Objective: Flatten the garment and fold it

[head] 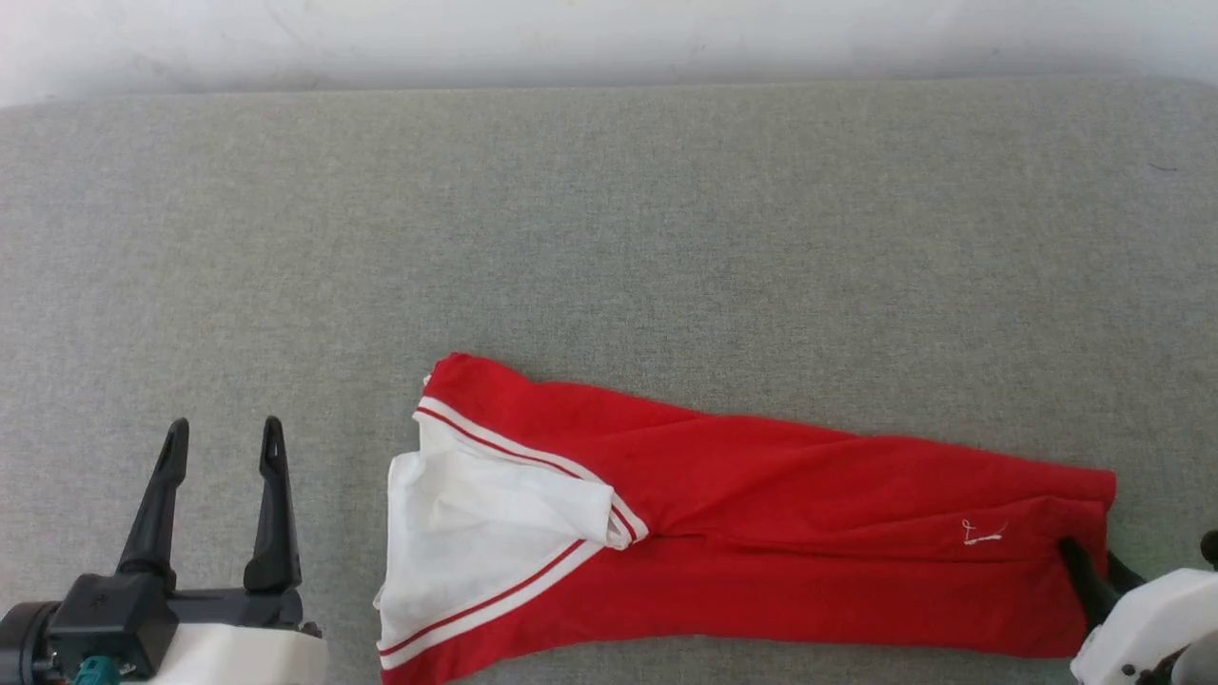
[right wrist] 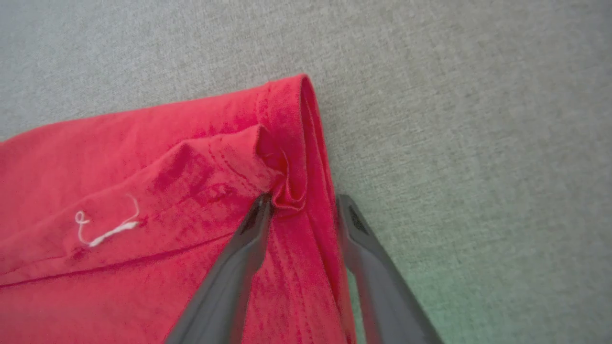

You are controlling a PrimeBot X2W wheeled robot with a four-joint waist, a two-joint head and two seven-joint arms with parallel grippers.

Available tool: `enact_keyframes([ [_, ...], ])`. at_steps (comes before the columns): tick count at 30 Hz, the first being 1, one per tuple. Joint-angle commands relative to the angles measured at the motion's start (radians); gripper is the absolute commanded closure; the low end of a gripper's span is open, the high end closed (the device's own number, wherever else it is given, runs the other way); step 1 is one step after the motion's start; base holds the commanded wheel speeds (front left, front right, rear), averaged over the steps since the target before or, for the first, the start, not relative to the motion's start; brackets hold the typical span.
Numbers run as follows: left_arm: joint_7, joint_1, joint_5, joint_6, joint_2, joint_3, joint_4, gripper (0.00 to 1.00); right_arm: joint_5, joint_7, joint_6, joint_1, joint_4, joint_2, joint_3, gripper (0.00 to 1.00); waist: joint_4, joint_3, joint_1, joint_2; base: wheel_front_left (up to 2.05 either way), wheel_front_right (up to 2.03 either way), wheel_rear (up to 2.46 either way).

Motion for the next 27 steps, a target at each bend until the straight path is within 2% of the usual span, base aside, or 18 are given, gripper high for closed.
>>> enact_keyframes([
  [1,-0.005,0.001,0.010,-0.009,-0.008,0.003,0.004,0.00,0.008,0.015,0.000,-0.012,0.027,0.013,0.020,1.00,0.001,0.005,0.0001,0.0000,0.00,0.00,0.00],
  [6,-0.005,-0.014,0.015,-0.024,-0.019,0.005,0.014,0.00,-0.036,0.015,0.000,-0.056,0.003,0.013,-0.007,1.00,-0.012,0.012,0.0001,0.0000,0.00,0.00,0.00],
  [12,-0.005,-0.022,0.016,-0.034,-0.029,0.013,0.026,0.00,-0.131,0.058,0.000,-0.112,-0.079,0.006,-0.090,1.00,-0.034,0.012,0.0001,0.0000,0.00,0.00,0.00],
  [20,-0.005,-0.017,0.024,-0.044,-0.035,0.022,0.048,0.00,-0.200,0.107,0.000,-0.123,-0.078,-0.092,-0.226,1.00,-0.037,-0.001,0.0001,0.0000,0.00,0.00,0.00],
  [23,-0.005,-0.002,0.021,-0.044,-0.042,0.023,0.057,0.00,-0.188,0.115,0.000,-0.102,-0.110,-0.090,-0.204,1.00,-0.037,-0.015,0.0001,0.0000,0.00,0.00,0.00],
  [27,-0.005,0.012,0.019,-0.048,-0.053,0.015,0.069,0.00,-0.126,0.161,0.000,-0.073,-0.201,-0.058,-0.107,1.00,-0.035,-0.041,0.0001,0.0000,0.00,0.00,0.00],
])
